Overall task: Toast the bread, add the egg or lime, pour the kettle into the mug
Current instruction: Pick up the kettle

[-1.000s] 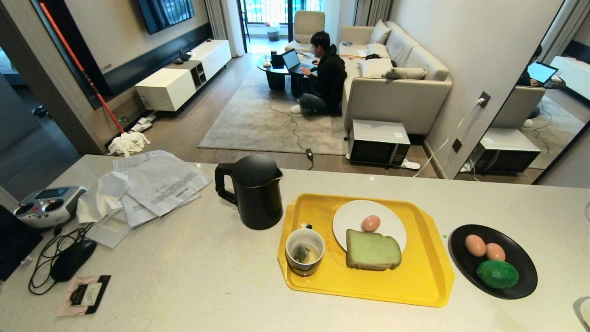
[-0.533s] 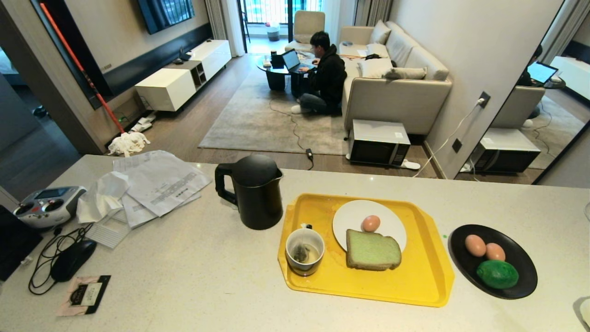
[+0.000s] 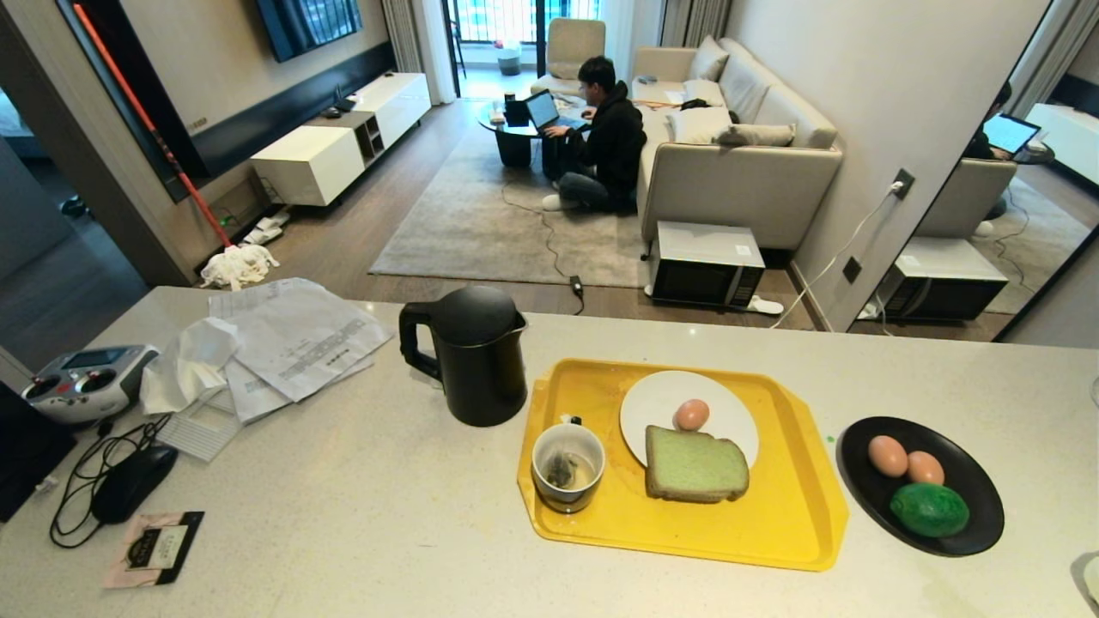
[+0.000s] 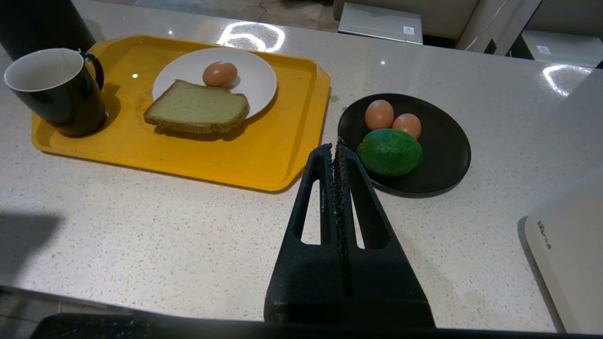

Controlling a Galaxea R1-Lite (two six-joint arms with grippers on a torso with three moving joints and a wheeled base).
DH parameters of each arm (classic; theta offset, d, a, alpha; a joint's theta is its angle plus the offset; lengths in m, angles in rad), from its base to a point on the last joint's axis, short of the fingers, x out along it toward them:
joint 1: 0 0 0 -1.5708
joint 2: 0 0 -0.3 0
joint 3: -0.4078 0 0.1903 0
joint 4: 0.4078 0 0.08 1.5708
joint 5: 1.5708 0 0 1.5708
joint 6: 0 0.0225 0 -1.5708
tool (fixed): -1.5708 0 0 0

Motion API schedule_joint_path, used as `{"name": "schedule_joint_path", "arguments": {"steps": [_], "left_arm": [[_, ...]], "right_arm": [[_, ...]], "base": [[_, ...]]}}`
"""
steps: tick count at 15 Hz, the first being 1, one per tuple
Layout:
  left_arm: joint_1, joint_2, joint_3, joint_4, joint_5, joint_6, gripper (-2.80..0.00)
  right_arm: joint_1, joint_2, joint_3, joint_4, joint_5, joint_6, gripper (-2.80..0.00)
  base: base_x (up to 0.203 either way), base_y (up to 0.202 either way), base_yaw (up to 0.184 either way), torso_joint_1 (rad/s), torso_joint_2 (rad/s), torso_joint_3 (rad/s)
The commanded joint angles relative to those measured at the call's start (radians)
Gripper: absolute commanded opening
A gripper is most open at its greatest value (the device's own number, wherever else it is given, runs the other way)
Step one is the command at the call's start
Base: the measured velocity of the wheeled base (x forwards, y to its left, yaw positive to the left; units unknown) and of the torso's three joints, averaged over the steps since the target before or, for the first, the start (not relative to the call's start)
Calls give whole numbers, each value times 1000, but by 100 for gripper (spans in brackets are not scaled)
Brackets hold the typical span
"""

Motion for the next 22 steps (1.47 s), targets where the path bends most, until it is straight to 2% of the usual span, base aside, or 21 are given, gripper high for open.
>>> {"name": "schedule_joint_path", "arguments": {"steps": [1, 22], "left_arm": [[0, 1, 0, 0, 0, 0, -280], [0, -1, 0, 0, 0, 1, -280]], "right_arm": [[0, 1, 2, 0, 0, -1, -280], [0, 1, 2, 0, 0, -2, -280]], "base": [[0, 0, 0, -69, 144, 61], [0, 0, 0, -60, 125, 61]]}}
